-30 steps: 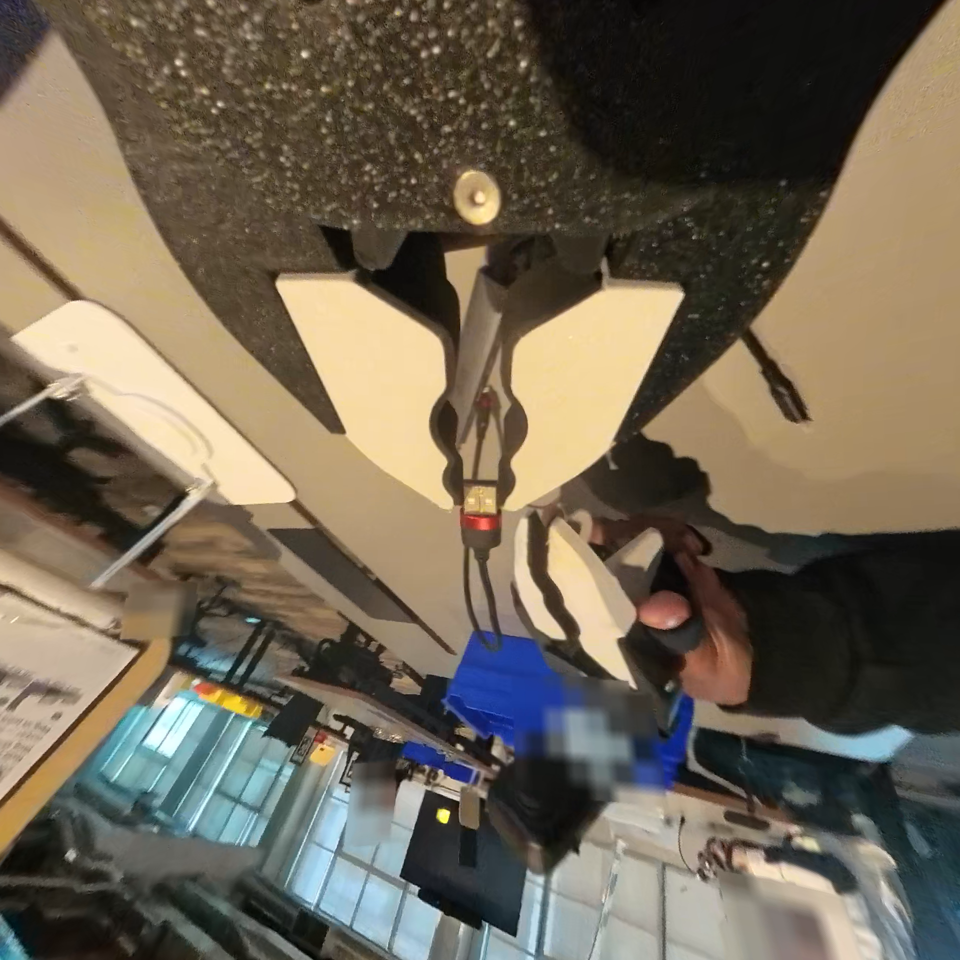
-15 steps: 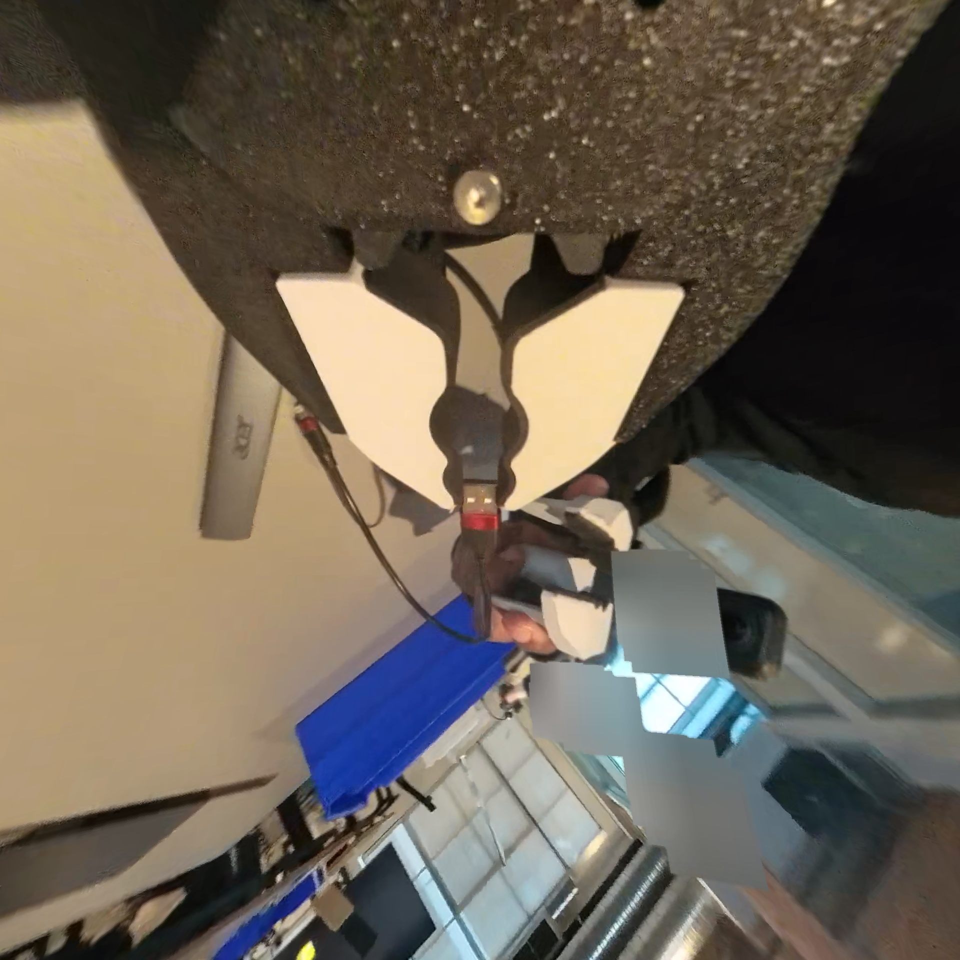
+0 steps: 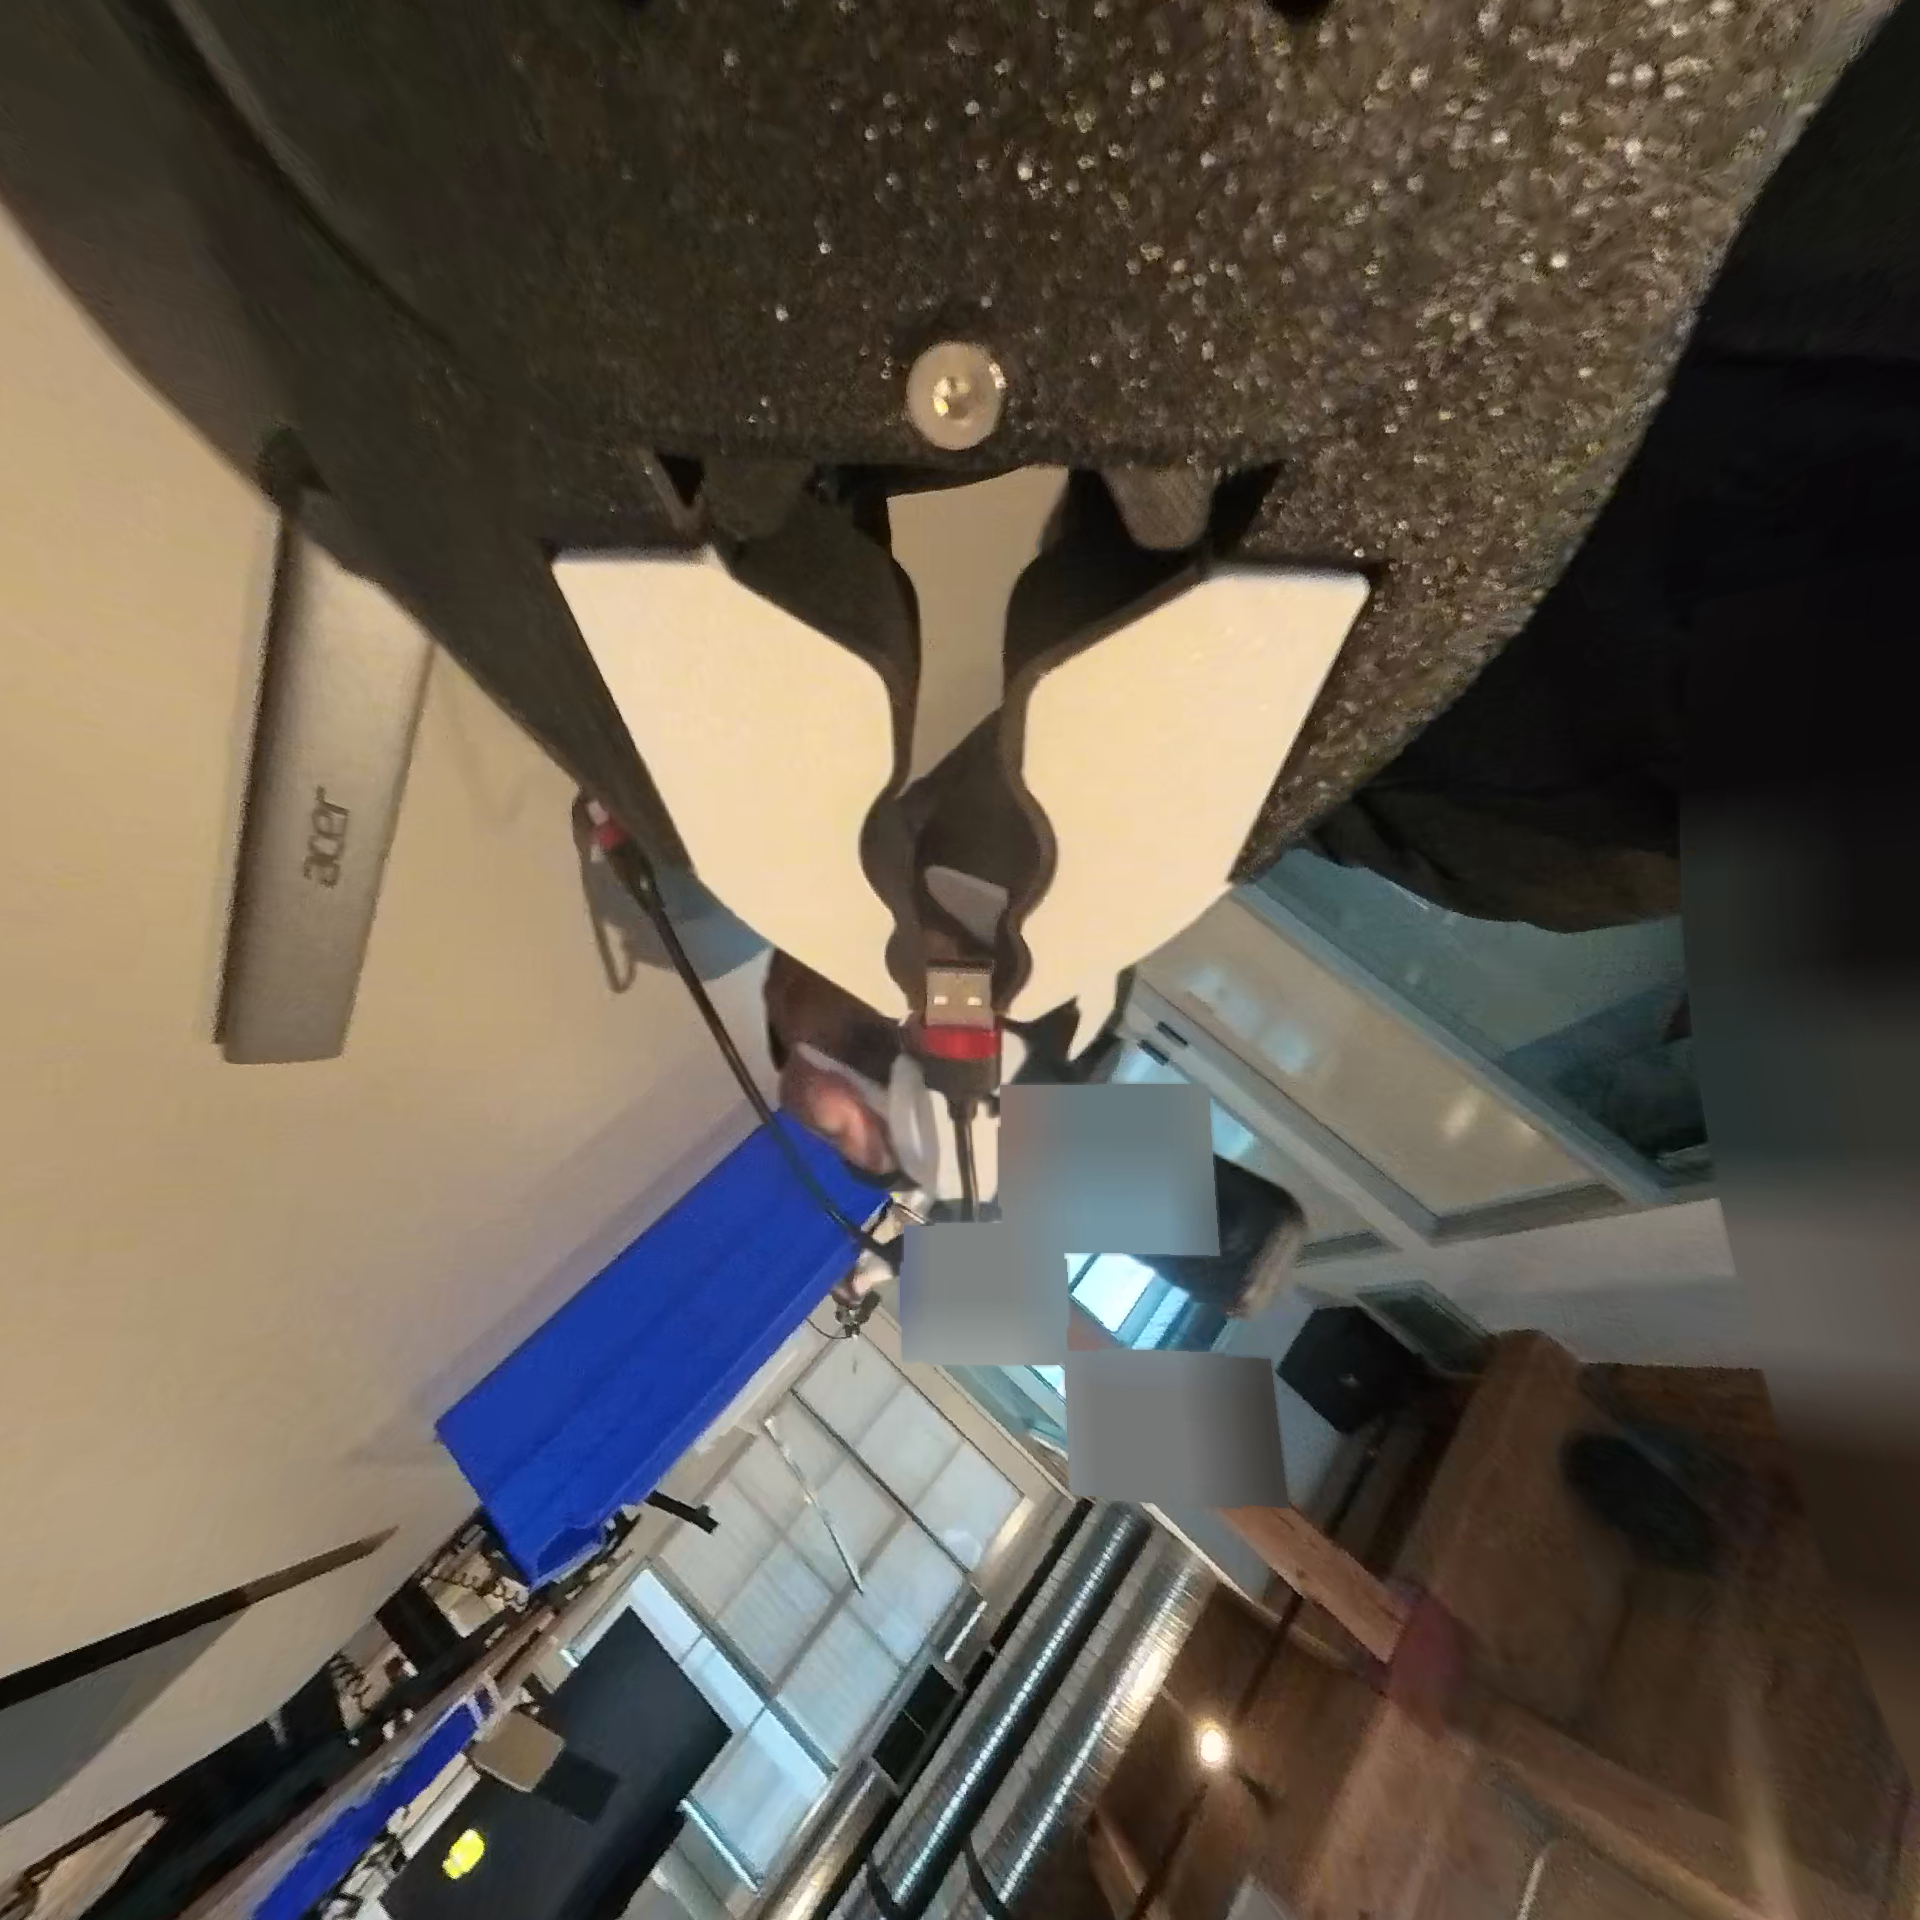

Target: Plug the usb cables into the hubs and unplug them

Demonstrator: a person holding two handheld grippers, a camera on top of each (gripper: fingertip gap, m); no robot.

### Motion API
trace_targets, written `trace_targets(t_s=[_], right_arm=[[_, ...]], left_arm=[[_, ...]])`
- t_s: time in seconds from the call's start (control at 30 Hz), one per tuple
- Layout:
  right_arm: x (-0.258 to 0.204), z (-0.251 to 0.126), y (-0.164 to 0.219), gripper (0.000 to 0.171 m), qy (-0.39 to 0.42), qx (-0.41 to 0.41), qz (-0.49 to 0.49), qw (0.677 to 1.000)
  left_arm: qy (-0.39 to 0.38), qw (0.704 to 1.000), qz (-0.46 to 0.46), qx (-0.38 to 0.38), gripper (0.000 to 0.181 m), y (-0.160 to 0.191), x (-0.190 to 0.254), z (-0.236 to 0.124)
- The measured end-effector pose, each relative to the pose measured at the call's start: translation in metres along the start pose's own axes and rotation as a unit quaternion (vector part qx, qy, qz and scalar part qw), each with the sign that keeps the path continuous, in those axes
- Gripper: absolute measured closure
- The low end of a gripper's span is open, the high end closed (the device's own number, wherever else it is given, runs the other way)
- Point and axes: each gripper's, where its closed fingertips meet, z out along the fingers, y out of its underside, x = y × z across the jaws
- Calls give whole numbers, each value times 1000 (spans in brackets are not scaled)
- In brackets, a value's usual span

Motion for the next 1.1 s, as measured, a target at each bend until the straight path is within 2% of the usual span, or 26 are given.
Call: trace_targets(t_s=[0.17,0.33,0.77,1.1], right_arm=[[-9,6,9,159,-27,-22,29,999],[-10,11,21,159,-37,-46,52,997],[-22,11,49,158,-87,-130,93,983],[-21,10,56,159,-95,-148,98,980]], left_arm=[[-39,998,-10,49,137,-4,-13,5],[-14,997,36,68,156,-6,-2,4],[70,991,101,48,170,0,28,-5],[86,987,130,36,174,5,37,-4]])
